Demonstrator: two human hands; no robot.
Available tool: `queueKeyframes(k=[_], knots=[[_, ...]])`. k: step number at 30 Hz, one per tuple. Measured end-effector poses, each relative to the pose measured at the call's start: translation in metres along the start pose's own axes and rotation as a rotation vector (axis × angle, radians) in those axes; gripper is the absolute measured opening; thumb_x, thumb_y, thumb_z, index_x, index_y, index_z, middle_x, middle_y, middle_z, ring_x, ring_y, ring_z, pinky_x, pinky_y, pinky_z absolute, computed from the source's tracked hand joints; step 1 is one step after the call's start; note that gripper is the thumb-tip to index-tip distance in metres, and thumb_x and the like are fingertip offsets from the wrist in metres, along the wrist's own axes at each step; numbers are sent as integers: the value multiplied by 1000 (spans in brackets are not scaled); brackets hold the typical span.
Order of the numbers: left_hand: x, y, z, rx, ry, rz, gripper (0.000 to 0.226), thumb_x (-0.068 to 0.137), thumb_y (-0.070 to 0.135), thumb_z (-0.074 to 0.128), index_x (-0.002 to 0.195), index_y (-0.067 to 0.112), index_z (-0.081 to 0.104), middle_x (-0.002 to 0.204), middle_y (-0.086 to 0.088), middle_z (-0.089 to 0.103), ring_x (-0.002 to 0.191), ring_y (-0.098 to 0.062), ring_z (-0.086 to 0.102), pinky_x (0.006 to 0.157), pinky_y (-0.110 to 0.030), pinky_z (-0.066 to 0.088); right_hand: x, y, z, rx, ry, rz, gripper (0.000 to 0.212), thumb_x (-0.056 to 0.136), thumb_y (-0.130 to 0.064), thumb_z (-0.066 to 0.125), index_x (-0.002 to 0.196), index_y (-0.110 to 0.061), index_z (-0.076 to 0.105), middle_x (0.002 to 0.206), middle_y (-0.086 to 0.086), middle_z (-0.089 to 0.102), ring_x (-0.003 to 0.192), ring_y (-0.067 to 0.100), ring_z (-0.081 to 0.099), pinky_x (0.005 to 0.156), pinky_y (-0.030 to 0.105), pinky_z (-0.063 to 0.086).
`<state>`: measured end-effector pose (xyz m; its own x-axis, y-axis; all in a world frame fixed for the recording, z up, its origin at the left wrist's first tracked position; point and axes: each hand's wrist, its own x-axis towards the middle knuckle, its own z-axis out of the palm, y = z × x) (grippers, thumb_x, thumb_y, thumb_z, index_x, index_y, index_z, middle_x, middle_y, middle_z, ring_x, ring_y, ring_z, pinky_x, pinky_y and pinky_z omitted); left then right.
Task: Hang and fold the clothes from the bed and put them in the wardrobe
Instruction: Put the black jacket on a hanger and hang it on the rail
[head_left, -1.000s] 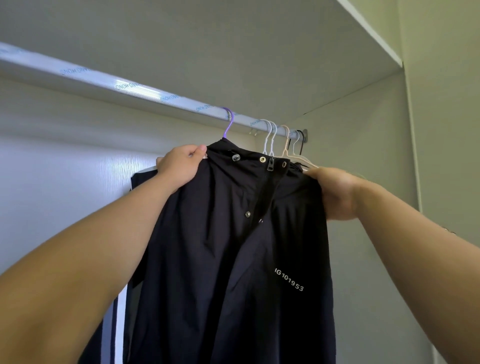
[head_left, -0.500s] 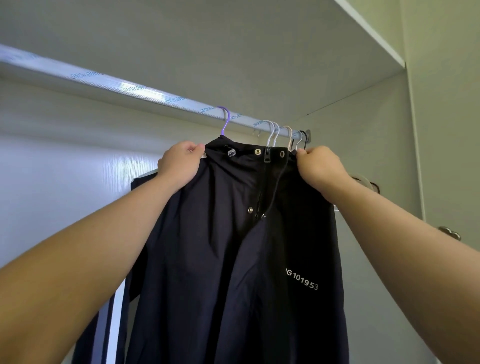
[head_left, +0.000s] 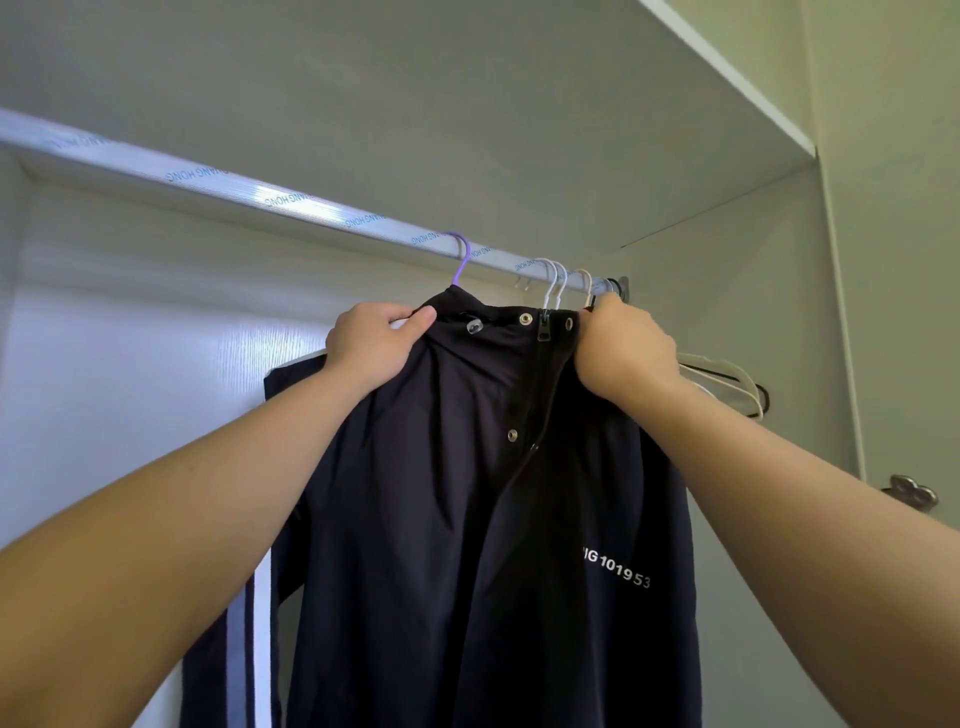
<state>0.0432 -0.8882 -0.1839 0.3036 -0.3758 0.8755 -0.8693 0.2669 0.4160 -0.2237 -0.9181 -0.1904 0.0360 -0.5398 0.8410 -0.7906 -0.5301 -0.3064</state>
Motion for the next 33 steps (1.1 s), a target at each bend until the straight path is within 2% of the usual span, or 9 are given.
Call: queueKeyframes(k=[5,9,12,15,18,20,22,27,33], knots=[[-3,0,1,-2,83,-8,36,94,56,60,95,26,80,98,-2,76,105,-28,64,93,-46,52,3,-27,9,-76,77,-81,29,92,-1,48,121,-5,47,108,15,65,106,38,61,88,43,42],[-5,6,4,71,108,8,30,97,52,58,103,33,79,104,1,76,108,-27,63,94,-43,50,6,-50,20,-50,127,-197,15,96,-4,50,110,-8,47,109,16,63,99,39,62,74,40,38],[-5,5,4,57,92,17,29,98,48,58,98,29,80,88,-2,74,93,-27,62,82,-37,52,2,-76,32,-25,134,-383,6,100,-15,50,101,-15,45,102,12,66,95,37,61,71,38,31],[-3,-1,3,-15,45,-8,40,98,44,59,80,13,76,69,-14,61,70,-22,48,65,-30,40,6,-85,43,17,65,-380,13,106,-26,43,110,-16,50,105,8,66,102,35,60,84,45,36],[0,-8,2,-10,19,-15,45,99,45,57,77,9,71,74,-21,62,68,-20,45,63,-32,38,14,-68,47,130,-12,-326,28,107,-41,37,120,-25,55,116,3,64,109,32,58,102,56,37],[2,-11,3,-3,12,-7,49,99,47,57,88,0,64,84,-19,70,72,-21,53,70,-37,48,15,-52,51,99,34,-386,32,105,-47,40,128,-30,55,125,4,59,112,31,57,94,48,40],[2,-16,3,-46,-7,-8,43,97,48,61,78,9,59,94,-14,74,80,-19,61,80,-38,53,14,-37,55,13,89,-443,33,105,-47,41,129,-27,53,122,8,59,110,33,56,83,40,36],[-4,-35,-14,2,-113,68,21,91,38,73,108,25,79,90,14,73,89,-2,65,67,-2,38,13,-20,60,-50,158,-430,29,106,-38,39,120,-15,52,106,14,57,97,37,52,76,38,25],[-5,-54,-37,46,-105,129,24,100,41,61,115,30,77,112,10,75,95,7,60,83,-7,42,9,-24,72,80,149,-353,27,106,-36,38,117,-16,52,109,11,57,105,37,49,86,42,26]])
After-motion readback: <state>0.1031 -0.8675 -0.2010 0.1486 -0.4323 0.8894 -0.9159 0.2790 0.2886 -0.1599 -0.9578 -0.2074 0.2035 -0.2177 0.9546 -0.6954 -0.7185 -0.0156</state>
